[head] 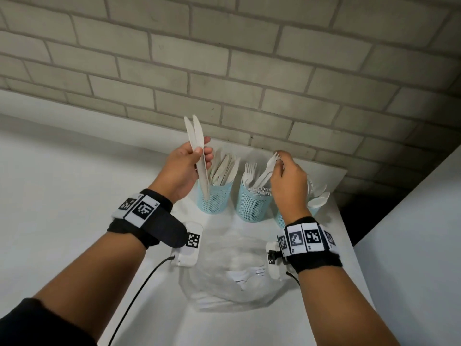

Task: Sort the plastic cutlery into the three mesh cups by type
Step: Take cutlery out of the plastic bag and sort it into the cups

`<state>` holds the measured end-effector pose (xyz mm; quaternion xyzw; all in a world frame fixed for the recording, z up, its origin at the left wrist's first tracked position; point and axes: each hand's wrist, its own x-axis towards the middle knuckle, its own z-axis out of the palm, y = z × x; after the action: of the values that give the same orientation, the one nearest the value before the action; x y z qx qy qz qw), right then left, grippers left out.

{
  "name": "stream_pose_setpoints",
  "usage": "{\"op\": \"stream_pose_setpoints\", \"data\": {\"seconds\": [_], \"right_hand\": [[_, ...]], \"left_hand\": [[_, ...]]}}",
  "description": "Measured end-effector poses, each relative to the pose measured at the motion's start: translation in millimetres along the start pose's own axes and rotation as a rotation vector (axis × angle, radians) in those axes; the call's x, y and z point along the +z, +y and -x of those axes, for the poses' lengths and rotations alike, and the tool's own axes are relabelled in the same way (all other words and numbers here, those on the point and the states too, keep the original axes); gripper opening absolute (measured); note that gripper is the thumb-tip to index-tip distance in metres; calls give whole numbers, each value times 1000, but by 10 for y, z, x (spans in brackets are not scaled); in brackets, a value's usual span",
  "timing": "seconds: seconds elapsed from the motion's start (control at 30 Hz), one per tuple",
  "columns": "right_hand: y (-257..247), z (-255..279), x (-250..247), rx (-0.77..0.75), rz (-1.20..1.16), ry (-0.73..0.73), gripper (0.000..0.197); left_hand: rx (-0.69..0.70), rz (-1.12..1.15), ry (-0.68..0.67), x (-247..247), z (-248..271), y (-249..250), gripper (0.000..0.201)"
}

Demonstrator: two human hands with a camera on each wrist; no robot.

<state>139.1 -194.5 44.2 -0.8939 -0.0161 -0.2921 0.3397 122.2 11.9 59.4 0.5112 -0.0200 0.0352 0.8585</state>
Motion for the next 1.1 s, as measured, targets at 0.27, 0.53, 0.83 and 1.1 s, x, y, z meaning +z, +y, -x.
{"op": "stream_pose_setpoints", "data": {"seconds": [0.27, 0.53, 0.83, 1.1], "right_hand": [[-135, -68, 47, -61, 309, -133, 32], [-112, -131, -44, 38, 374, -158, 31], [-162, -61, -75, -71, 314, -67, 38], [-183, -37, -50, -130, 288, -96, 36]], "left_hand": [[143, -38, 59, -32, -266, -5, 32], [309, -239, 109, 62, -468, -123, 26], [132, -482, 76, 80, -550, -425, 19], [96, -672, 56, 76, -491, -466, 25]]}}
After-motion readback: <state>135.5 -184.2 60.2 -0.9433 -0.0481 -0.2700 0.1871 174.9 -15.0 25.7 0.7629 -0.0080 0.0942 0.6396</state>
